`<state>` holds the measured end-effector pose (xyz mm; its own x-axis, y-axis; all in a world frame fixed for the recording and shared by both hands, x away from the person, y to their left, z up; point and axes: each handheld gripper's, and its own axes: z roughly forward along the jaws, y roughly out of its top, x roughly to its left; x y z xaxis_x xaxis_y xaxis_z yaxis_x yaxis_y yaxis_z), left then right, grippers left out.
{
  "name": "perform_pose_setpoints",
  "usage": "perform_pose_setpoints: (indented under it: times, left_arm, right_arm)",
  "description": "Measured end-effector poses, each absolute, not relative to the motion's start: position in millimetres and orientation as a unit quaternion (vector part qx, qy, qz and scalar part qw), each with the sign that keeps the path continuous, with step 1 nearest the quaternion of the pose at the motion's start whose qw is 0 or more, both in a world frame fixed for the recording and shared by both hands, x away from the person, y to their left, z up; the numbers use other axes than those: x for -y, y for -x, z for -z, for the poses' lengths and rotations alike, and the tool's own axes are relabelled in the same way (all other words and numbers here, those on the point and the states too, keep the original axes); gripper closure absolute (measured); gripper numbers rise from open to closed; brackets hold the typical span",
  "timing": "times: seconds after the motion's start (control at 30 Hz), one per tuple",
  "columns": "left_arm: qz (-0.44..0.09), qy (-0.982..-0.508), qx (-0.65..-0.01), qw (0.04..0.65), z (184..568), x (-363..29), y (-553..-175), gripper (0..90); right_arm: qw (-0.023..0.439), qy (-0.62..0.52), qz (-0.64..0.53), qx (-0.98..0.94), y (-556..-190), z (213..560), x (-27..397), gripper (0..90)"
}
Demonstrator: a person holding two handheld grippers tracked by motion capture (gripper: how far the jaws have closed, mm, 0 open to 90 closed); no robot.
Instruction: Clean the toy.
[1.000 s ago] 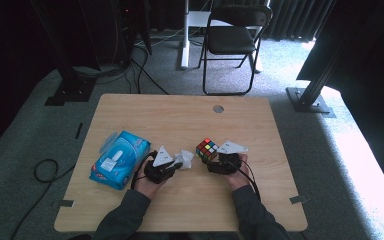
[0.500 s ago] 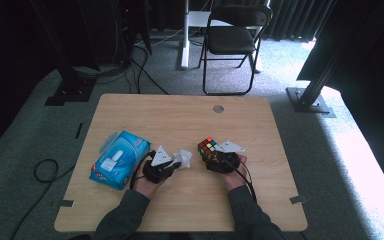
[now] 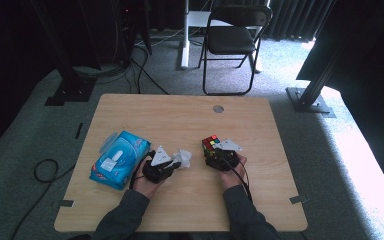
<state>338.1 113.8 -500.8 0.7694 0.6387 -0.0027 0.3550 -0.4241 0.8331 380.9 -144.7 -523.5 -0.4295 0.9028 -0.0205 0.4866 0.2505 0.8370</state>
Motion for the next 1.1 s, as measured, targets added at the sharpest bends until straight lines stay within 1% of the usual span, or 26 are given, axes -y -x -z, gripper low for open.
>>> perform_pose_setpoints:
  times: [0.33, 0.67, 1.1]
  left_arm:
    - [-0.160, -0.828, -0.300, 0.447, 500.2, -114.7, -338.6, 85.1]
    - [-0.160, -0.827, -0.300, 0.448, 499.7, -115.0, -338.5, 85.1]
    - [-0.159, -0.827, -0.300, 0.448, 499.5, -115.2, -338.6, 85.1]
  right_arm:
    - [0.277, -0.510, -0.383, -0.719, -385.1, 526.0, 145.0, 34.0]
    - [0.294, -0.531, -0.370, -0.703, -387.8, 527.6, 148.0, 34.0]
    - [0.299, -0.551, -0.359, -0.691, -391.6, 531.3, 151.9, 34.0]
